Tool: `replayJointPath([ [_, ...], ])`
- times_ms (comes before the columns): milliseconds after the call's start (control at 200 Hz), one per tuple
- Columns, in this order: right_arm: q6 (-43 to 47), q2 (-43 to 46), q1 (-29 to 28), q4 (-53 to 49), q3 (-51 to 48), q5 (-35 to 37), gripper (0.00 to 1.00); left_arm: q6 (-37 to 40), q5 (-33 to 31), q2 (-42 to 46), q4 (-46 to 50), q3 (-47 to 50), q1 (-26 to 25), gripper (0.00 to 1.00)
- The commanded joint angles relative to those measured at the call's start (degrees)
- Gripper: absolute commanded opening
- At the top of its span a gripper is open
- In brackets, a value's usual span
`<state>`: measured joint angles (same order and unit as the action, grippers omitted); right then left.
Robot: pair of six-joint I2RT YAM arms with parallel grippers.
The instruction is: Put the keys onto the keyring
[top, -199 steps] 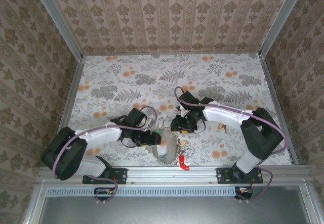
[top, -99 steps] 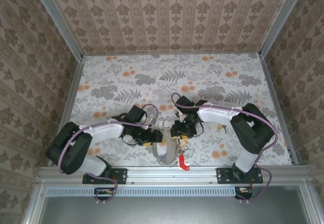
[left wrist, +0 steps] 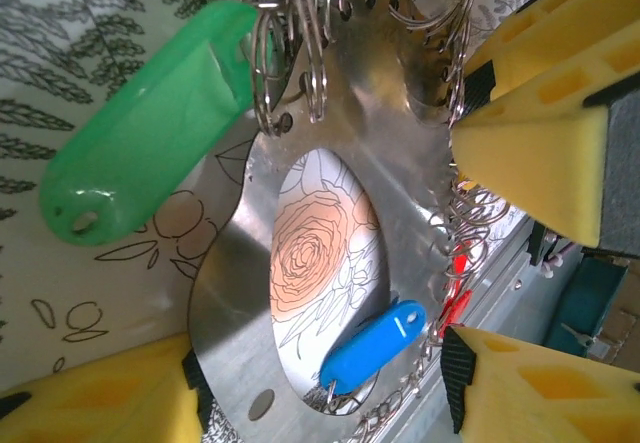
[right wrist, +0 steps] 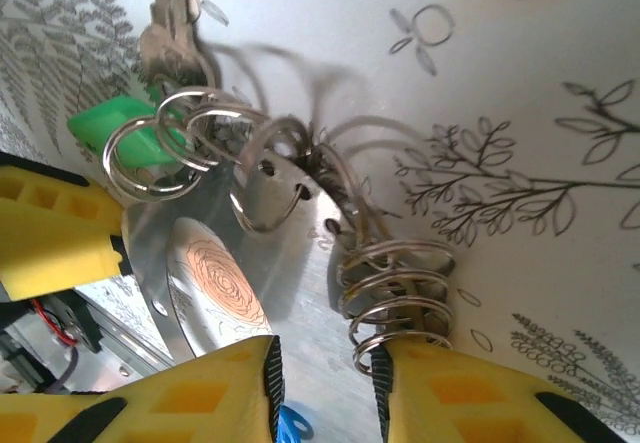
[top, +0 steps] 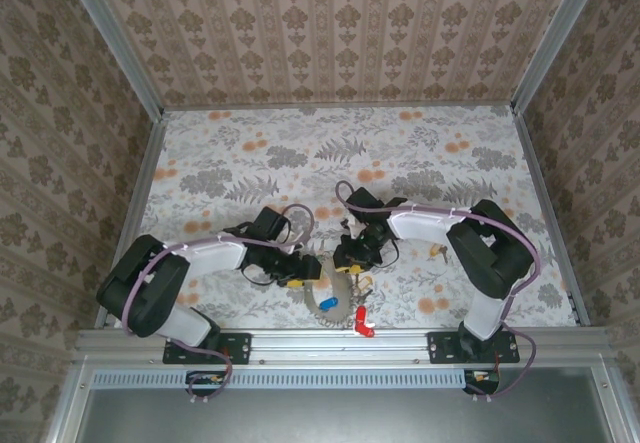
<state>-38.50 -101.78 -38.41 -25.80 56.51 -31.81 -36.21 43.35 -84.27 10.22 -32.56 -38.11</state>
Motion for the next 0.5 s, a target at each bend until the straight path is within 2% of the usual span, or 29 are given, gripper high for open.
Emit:
replayJointPath([
  [0,-0.96,-1.12,-0.43,4.28,0.22,-2.23,0.32,2.62,4.86,0.69,-3.13,-1.95,-0.32,0.61],
  [140,-1.46,-0.53,-0.39,5.36,-1.57,-1.26,0.31,2.65,4.31,1.73,-2.66,-1.9,0.22,0.61],
  [495,-2.19,0.56,0.0,7.02,-3.09,-1.43,0.3,0.66,0.5,2.71,-4.39,-1.16,0.24,0.38],
])
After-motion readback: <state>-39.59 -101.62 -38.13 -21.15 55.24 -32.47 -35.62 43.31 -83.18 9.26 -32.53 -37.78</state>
